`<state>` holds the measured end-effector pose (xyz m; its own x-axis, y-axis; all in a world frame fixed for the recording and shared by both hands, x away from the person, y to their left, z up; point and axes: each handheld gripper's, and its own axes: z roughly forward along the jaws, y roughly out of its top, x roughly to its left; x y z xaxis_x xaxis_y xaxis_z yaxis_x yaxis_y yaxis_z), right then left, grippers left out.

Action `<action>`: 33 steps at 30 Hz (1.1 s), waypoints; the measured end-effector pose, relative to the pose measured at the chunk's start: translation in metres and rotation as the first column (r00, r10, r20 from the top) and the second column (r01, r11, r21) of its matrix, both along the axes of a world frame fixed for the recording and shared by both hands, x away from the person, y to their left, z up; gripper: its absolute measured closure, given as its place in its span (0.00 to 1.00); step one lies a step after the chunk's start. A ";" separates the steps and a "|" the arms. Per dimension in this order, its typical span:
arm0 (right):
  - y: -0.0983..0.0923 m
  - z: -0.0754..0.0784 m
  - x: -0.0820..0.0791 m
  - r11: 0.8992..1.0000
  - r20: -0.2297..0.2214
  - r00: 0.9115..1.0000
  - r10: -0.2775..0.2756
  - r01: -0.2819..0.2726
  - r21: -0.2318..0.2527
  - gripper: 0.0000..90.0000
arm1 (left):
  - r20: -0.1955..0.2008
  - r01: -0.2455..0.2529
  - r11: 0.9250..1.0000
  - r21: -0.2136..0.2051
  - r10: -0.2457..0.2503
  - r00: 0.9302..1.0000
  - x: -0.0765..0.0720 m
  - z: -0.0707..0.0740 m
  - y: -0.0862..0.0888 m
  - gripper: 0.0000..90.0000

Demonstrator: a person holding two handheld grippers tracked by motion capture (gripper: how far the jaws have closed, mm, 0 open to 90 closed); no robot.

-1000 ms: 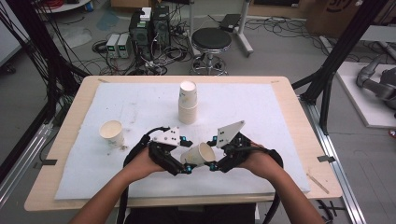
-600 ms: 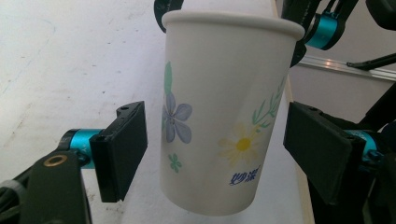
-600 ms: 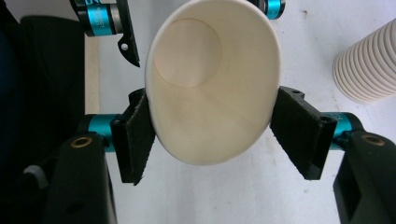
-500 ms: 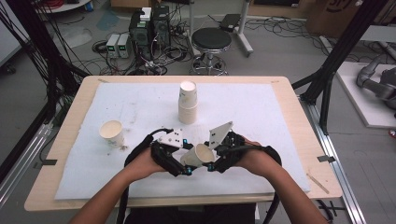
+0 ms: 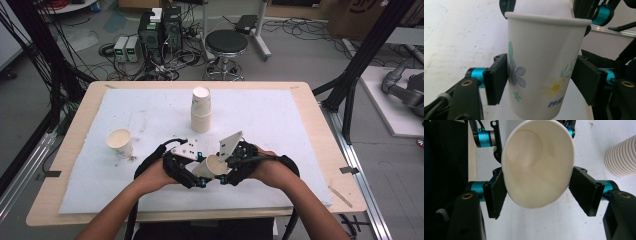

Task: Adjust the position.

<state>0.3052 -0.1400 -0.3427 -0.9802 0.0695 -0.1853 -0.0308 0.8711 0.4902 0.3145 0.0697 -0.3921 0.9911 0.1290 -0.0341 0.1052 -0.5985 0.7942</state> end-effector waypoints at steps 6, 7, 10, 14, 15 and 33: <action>0.002 0.001 -0.001 1.000 0.008 1.000 0.013 -0.013 0.002 0.37 | -0.002 0.010 1.000 0.006 -0.010 1.000 0.000 -0.001 -0.001 0.38; 0.002 0.001 -0.001 1.000 0.007 1.000 0.014 -0.014 -0.001 0.36 | 0.000 0.009 1.000 0.007 -0.009 1.000 0.000 -0.001 -0.001 0.38; 0.003 0.001 -0.002 1.000 0.016 1.000 0.017 -0.017 0.000 0.35 | -0.003 0.008 1.000 0.005 -0.008 1.000 0.000 -0.001 -0.001 0.38; 0.002 0.001 0.000 0.999 0.004 1.000 0.016 -0.016 0.028 0.32 | -0.010 0.002 1.000 -0.014 -0.002 1.000 0.000 -0.001 0.000 0.37; 0.002 0.002 0.000 0.999 -0.005 1.000 0.010 -0.010 0.045 0.31 | -0.011 0.001 1.000 -0.018 -0.001 1.000 0.000 -0.001 0.000 0.37; -0.032 0.005 0.003 0.921 -0.067 0.992 -0.106 0.124 0.371 0.25 | -0.050 -0.151 0.971 -0.188 0.144 0.988 0.001 -0.018 0.025 0.35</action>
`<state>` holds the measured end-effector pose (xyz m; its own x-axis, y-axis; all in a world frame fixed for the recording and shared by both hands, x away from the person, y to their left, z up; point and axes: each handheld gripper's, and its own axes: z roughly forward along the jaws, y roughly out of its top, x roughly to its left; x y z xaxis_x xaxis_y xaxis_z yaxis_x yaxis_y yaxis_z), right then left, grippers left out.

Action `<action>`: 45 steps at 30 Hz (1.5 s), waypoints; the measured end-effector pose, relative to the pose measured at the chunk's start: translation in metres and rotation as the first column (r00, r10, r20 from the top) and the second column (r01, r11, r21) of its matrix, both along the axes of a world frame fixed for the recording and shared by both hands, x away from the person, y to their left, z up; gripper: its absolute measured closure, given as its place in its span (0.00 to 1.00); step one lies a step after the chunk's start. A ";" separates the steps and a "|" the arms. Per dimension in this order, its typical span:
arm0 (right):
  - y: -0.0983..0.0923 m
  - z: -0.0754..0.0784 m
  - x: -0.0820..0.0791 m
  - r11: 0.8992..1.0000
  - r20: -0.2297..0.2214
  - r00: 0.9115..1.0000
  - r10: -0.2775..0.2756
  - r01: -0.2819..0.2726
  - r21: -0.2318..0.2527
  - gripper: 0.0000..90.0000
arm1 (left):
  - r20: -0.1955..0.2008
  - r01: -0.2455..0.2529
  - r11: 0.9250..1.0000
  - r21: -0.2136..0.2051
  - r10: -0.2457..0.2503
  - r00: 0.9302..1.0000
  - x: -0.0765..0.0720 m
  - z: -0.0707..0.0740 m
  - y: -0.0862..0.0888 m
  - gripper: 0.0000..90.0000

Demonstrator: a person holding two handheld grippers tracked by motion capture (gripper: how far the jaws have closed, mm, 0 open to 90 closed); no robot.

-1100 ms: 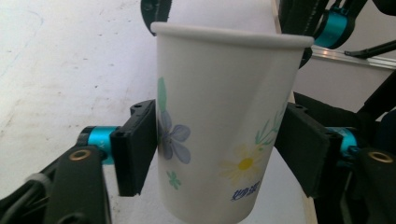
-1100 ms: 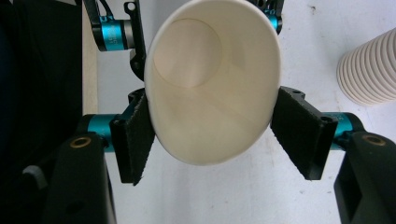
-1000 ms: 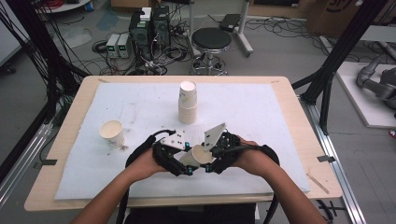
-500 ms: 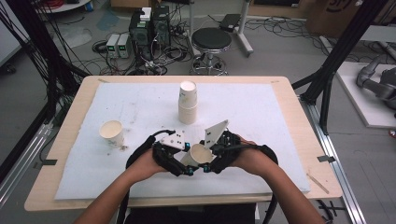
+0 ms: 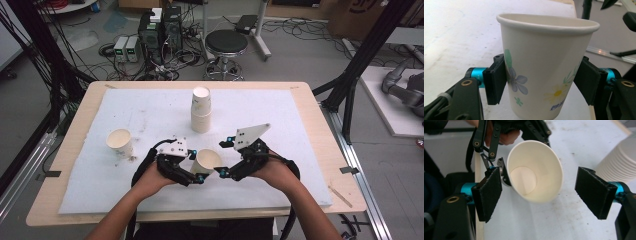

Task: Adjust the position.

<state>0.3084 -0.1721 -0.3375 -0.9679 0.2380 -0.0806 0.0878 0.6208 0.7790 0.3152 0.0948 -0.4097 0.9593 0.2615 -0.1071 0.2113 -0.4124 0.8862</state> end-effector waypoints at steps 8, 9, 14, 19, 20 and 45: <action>-0.044 -0.021 -0.006 0.979 0.012 0.984 -0.176 0.174 0.103 0.25 | 0.026 -0.103 0.988 -0.112 0.107 0.994 -0.004 -0.007 0.025 0.35; -0.048 -0.024 -0.006 0.974 0.012 0.980 -0.200 0.197 0.113 0.25 | 0.033 -0.119 0.985 -0.127 0.124 0.992 -0.005 -0.008 0.030 0.35; -0.077 -0.046 -0.013 0.933 -0.010 0.948 -0.318 0.315 0.176 0.24 | 0.052 -0.175 0.968 -0.182 0.187 0.981 -0.006 -0.011 0.043 0.34; -0.098 -0.062 -0.018 0.894 -0.009 0.915 -0.403 0.396 0.209 0.24 | 0.066 -0.201 0.955 -0.217 0.220 0.973 -0.006 -0.009 0.050 0.34; -0.101 -0.064 -0.019 0.888 -0.013 0.910 -0.414 0.407 0.215 0.24 | 0.068 -0.207 0.952 -0.224 0.227 0.971 -0.006 -0.009 0.051 0.34; -0.124 -0.073 -0.024 0.819 -0.004 0.848 -0.530 0.513 0.258 0.24 | 0.090 -0.266 0.922 -0.282 0.301 0.949 -0.009 -0.010 0.063 0.34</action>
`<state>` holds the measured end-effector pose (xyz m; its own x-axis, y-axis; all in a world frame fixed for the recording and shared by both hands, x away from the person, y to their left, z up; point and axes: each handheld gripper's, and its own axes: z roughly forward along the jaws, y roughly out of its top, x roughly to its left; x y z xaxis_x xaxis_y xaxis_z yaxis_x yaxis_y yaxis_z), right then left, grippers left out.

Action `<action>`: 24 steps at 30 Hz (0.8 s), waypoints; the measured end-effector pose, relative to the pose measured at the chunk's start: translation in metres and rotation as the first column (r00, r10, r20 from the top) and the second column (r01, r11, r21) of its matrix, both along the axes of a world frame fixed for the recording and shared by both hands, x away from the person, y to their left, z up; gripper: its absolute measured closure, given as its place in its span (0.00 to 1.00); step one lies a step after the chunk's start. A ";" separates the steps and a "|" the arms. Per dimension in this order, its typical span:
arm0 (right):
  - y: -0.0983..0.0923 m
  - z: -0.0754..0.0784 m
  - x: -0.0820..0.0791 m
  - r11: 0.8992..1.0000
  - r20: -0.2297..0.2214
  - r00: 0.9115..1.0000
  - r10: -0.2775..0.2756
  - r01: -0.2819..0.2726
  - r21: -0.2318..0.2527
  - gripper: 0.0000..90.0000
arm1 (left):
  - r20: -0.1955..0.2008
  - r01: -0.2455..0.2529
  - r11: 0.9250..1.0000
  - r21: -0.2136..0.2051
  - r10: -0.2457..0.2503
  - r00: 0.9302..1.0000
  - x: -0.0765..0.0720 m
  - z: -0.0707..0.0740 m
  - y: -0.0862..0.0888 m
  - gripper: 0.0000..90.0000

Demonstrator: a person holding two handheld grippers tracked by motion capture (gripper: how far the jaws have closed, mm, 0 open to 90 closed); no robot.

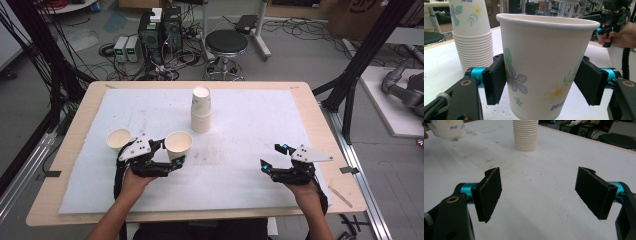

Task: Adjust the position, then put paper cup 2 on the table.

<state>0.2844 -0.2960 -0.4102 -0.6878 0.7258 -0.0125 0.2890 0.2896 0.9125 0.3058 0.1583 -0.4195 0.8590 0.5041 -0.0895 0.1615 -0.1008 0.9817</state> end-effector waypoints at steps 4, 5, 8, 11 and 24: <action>0.001 0.000 -0.001 1.000 0.002 1.000 0.001 -0.001 -0.005 0.24 | 0.001 -0.005 1.000 0.000 0.005 1.000 0.001 -0.001 -0.001 0.34; 0.000 0.000 -0.001 1.000 0.003 1.000 -0.004 0.004 -0.005 0.24 | 0.001 -0.008 1.000 -0.001 0.008 1.000 0.001 -0.001 -0.001 0.34; -0.002 -0.001 -0.001 1.000 -0.003 1.000 -0.005 0.005 -0.004 0.24 | -0.001 -0.011 1.000 0.010 0.011 1.000 0.000 -0.004 -0.002 0.34; -0.002 -0.001 -0.002 1.000 -0.001 1.000 -0.002 0.002 -0.008 0.24 | -0.003 -0.010 1.000 0.012 0.010 1.000 0.001 -0.006 -0.003 0.34; -0.004 -0.001 -0.006 0.999 0.005 1.000 -0.003 0.004 -0.033 0.24 | -0.014 -0.009 1.000 0.024 0.009 1.000 0.009 -0.010 -0.022 0.33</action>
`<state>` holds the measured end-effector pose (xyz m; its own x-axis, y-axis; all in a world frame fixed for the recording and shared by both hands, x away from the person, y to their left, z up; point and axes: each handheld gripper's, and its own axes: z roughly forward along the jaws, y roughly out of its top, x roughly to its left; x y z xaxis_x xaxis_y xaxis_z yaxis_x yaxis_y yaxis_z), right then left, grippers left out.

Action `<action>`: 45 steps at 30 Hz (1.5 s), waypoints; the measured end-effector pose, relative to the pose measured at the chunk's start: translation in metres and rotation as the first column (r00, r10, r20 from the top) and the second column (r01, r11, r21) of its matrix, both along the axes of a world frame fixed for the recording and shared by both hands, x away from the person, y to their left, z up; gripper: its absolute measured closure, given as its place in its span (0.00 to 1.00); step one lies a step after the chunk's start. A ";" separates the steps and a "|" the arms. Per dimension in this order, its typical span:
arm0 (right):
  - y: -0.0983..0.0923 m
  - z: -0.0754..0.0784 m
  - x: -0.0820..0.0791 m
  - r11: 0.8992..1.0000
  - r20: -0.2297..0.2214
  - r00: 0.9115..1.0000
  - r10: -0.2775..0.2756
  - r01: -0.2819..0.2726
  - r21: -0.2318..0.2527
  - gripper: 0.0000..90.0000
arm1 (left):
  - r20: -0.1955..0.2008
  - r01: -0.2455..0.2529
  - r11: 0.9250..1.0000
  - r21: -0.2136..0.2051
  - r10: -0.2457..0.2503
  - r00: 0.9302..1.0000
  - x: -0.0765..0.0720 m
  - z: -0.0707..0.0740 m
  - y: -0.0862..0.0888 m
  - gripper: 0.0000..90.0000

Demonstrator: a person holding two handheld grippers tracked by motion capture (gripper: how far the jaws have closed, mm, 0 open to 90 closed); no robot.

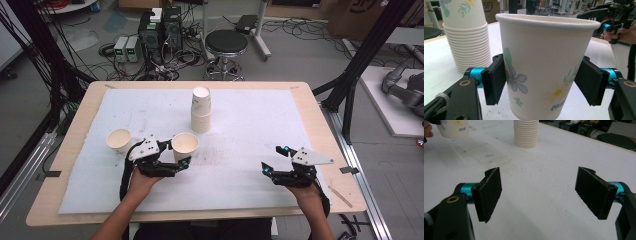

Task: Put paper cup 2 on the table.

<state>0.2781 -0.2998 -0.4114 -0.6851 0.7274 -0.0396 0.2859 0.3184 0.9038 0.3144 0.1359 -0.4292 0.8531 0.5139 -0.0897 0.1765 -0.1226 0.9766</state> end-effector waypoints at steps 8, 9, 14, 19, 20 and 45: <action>-0.009 0.001 0.000 1.000 0.006 1.000 -0.020 0.020 0.008 0.24 | -0.012 0.020 1.000 0.001 -0.020 1.000 0.023 0.001 -0.040 0.33; -0.010 0.001 -0.001 1.000 0.004 1.000 -0.018 0.018 0.012 0.24 | -0.014 0.027 1.000 0.003 -0.027 1.000 0.026 0.002 -0.047 0.33; -0.011 0.001 -0.001 1.000 0.009 1.000 -0.016 0.016 0.001 0.24 | -0.017 0.048 0.999 0.000 -0.048 0.999 0.039 0.006 -0.076 0.33; -0.013 0.002 -0.002 1.000 0.014 1.000 -0.013 0.013 0.013 0.24 | -0.036 0.056 0.998 0.003 -0.056 0.998 0.053 0.005 -0.102 0.33; -0.013 0.003 -0.002 1.000 0.014 1.000 -0.013 0.013 0.017 0.25 | -0.039 0.056 0.998 0.008 -0.056 0.998 0.055 0.005 -0.106 0.34; -0.011 0.000 -0.003 1.000 0.010 1.000 -0.001 0.001 0.021 0.24 | -0.116 0.023 0.980 0.199 0.001 0.993 0.080 -0.023 -0.179 0.35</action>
